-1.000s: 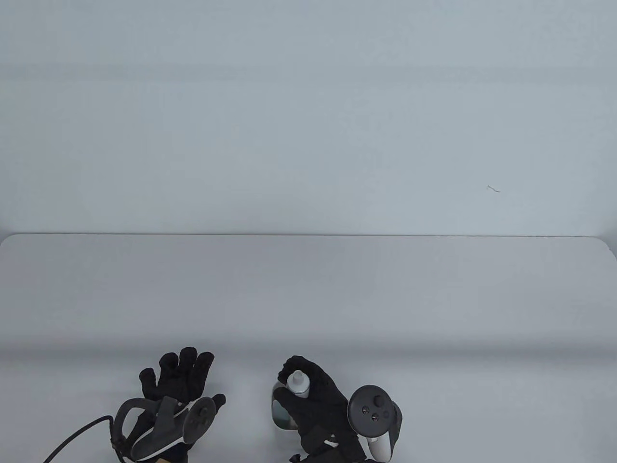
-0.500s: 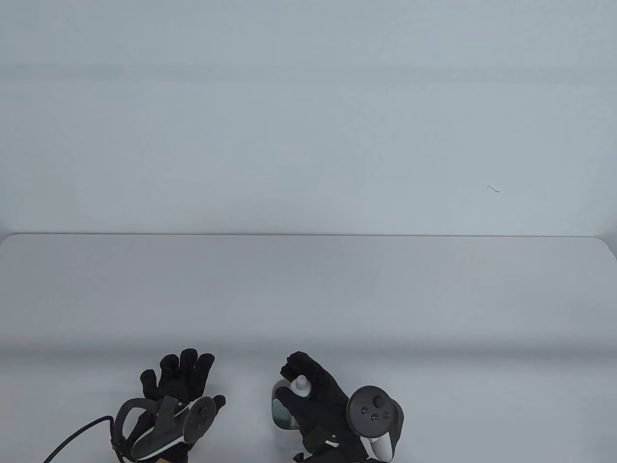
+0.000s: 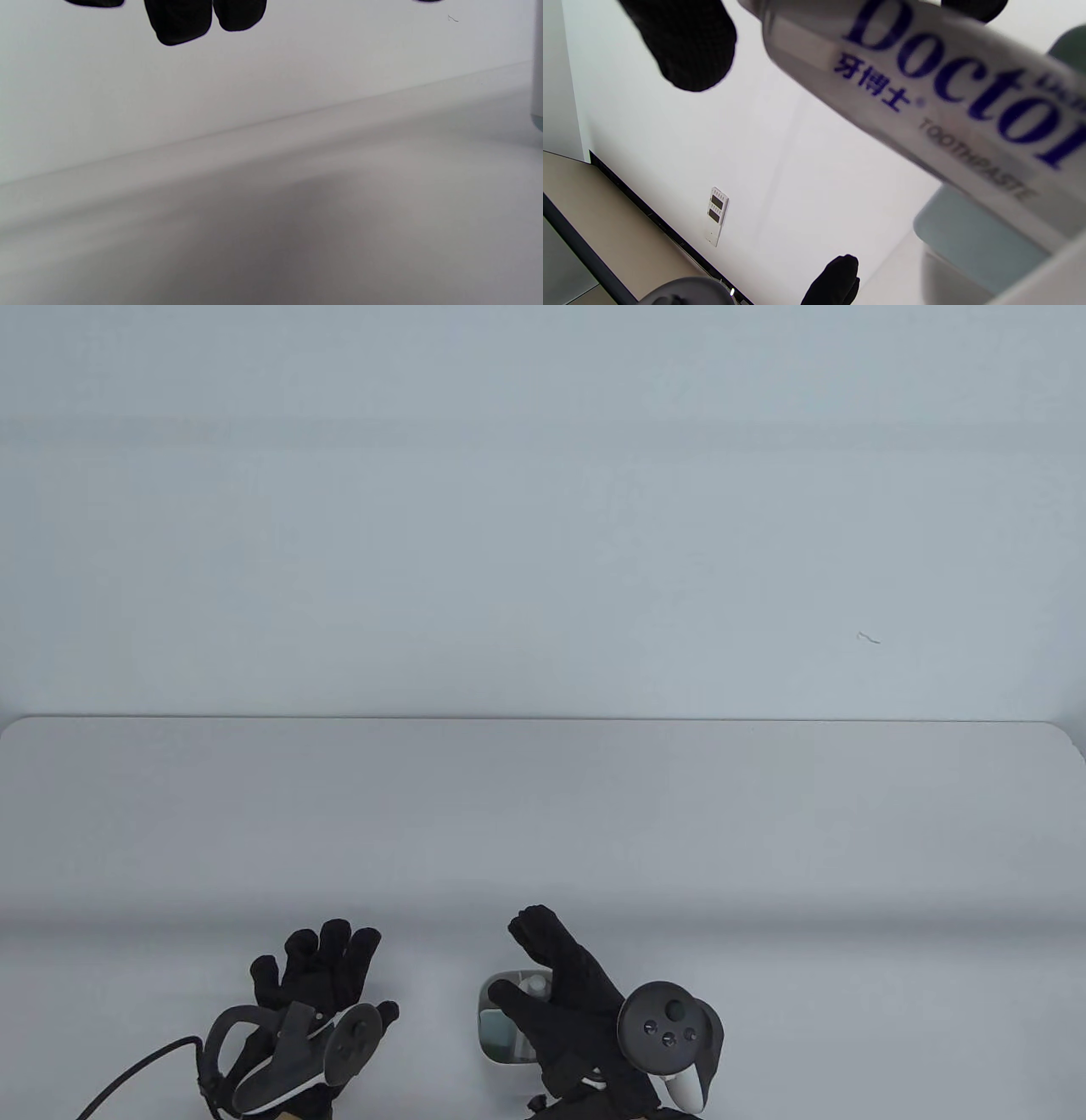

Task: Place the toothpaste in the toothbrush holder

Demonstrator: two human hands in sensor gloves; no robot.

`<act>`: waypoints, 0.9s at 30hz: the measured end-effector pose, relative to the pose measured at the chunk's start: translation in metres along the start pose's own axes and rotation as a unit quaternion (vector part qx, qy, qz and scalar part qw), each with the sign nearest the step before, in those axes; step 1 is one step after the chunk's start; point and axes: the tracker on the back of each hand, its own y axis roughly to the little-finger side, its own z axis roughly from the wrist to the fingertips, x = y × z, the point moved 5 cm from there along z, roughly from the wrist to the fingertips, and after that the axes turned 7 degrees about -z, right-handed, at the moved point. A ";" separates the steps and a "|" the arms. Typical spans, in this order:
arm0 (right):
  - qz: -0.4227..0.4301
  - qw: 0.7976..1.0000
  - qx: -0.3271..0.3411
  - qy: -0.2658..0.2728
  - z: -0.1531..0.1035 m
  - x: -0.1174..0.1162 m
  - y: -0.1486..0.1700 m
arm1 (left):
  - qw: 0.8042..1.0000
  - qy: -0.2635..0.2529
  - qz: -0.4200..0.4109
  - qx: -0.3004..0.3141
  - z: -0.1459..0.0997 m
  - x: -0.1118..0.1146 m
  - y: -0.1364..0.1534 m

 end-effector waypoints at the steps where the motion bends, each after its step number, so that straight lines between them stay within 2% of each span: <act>1: -0.006 1.000 0.002 0.004 0.000 0.001 -0.001 | 1.000 0.001 0.001 0.001 0.000 0.000 0.000; 5: -0.007 1.000 0.005 0.012 0.002 0.008 -0.003 | 1.000 -0.005 -0.005 0.002 0.000 -0.002 0.000; 11: -0.008 0.998 0.028 0.051 0.001 0.040 -0.017 | 1.000 -0.018 -0.016 0.000 -0.001 -0.007 0.002; 17: -0.049 0.996 0.024 0.075 -0.008 0.073 -0.011 | 1.000 -0.021 -0.018 0.003 -0.001 -0.007 0.001; 22: -0.127 0.988 -0.003 0.088 -0.012 0.108 0.004 | 0.999 -0.025 -0.019 0.004 -0.001 -0.007 0.002; 25: -0.229 0.968 -0.022 0.098 -0.017 0.125 0.016 | 0.999 -0.026 -0.020 0.003 -0.001 -0.007 0.002; 27: -0.295 0.951 -0.032 0.091 -0.019 0.128 0.028 | 1.000 -0.024 -0.018 0.003 -0.001 -0.006 0.001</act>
